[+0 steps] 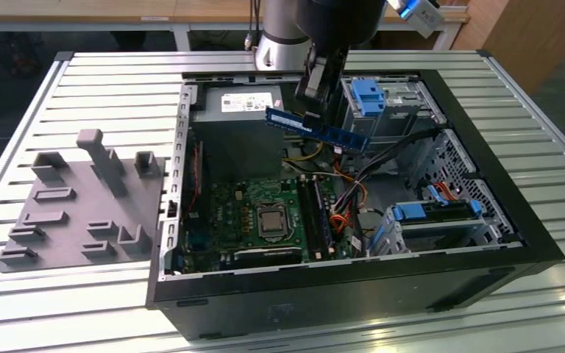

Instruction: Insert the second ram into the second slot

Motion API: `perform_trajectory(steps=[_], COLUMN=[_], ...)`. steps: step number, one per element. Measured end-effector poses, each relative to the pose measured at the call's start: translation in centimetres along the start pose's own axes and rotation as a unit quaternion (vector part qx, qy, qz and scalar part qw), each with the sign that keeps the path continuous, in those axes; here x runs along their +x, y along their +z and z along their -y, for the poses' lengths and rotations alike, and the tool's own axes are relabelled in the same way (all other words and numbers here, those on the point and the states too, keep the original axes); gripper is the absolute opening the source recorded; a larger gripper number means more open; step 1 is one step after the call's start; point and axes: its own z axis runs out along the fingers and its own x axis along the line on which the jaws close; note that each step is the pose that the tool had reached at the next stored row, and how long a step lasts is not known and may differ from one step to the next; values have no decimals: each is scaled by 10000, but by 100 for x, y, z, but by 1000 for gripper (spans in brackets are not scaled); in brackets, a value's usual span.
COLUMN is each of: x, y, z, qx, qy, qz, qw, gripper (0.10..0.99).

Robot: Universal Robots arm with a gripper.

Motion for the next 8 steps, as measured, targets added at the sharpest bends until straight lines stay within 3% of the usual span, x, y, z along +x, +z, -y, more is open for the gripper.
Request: perform_trajectory(steps=[8], x=[0], y=[1], z=[0], qx=[2], qy=[196], qz=[6], qw=[9998], gripper=[114])
